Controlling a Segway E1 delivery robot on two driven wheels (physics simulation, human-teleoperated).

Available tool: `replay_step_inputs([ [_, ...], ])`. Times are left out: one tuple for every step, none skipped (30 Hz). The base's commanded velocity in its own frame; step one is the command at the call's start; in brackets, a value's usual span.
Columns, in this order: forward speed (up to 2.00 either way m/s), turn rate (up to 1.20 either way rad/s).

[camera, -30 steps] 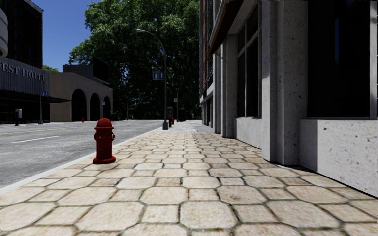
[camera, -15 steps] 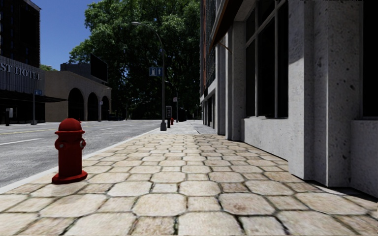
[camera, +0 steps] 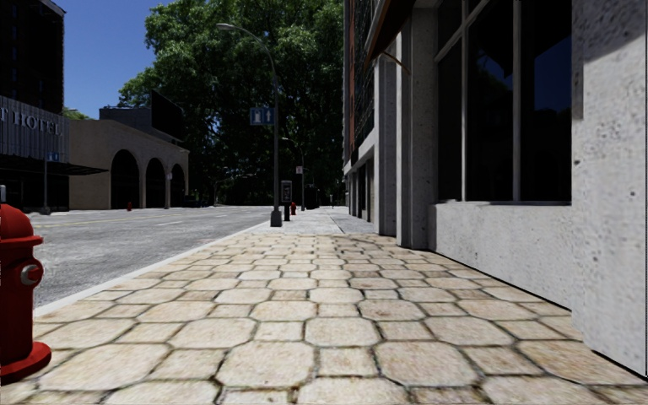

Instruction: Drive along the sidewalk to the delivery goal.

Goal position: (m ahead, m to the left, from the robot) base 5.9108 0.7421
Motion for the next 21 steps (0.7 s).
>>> replay_step_inputs([
  [1.83, 0.0],
  [1.83, 0.0],
  [1.83, 0.0],
  [1.83, 0.0],
  [1.83, 0.0],
  [1.83, 0.0],
  [1.83, 0.0],
  [1.83, 0.0],
  [1.83, 0.0],
  [1.83, 0.0],
  [1.83, 0.0],
  [1.83, 0.0],
  [1.83, 0.0],
  [1.83, 0.0],
  [1.83, 0.0],
  [1.83, 0.0],
  [1.83, 0.0],
  [1.83, 0.0],
  [1.83, 0.0],
  [1.83, 0.0],
  [1.83, 0.0],
])
